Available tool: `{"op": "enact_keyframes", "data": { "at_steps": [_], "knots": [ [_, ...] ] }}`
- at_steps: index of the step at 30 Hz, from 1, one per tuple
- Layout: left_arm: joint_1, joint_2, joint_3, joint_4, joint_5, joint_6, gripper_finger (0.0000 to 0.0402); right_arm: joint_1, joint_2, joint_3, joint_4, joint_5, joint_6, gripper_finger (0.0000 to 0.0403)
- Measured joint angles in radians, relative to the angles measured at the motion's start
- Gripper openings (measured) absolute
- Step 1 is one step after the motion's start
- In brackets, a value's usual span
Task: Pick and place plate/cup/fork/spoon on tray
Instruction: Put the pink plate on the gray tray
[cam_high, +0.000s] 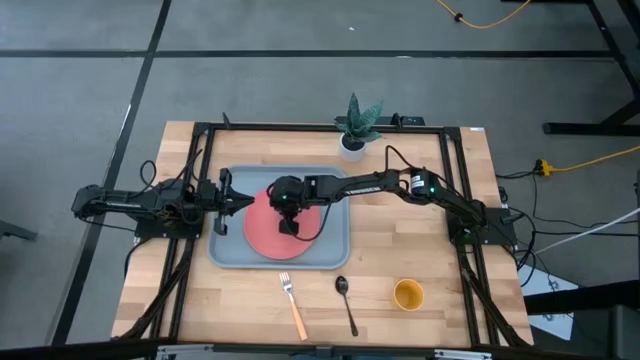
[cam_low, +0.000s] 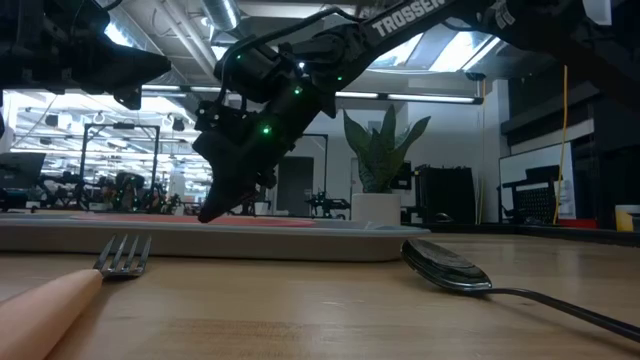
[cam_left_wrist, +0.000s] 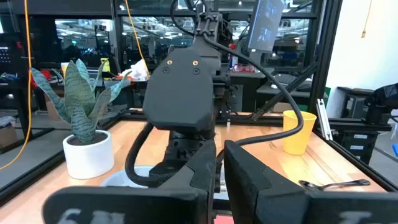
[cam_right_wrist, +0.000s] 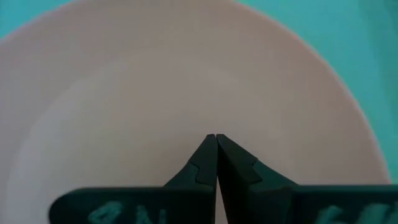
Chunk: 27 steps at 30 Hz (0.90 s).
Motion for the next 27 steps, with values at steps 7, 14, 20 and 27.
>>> {"op": "enact_keyframes", "data": {
  "at_steps": [7,14,20,27],
  "knots": [
    [0.0,0.0,0.0,-0.007,0.0,0.0,0.0027,0.021,-0.012,0.084,-0.213,0.004,0.015,0.001],
    [0.0,0.0,0.0,-0.007,0.0,0.0,0.0027,0.056,-0.012,0.134,-0.321,-0.002,0.021,0.001],
    [0.0,0.0,0.0,-0.007,0.0,0.0,0.0027,0.057,-0.011,0.129,-0.342,-0.036,0.102,0.0009],
    [0.0,0.0,0.0,-0.007,0.0,0.0,0.0027,0.057,-0.011,0.127,-0.406,-0.068,0.148,0.0009]
  ]
}}
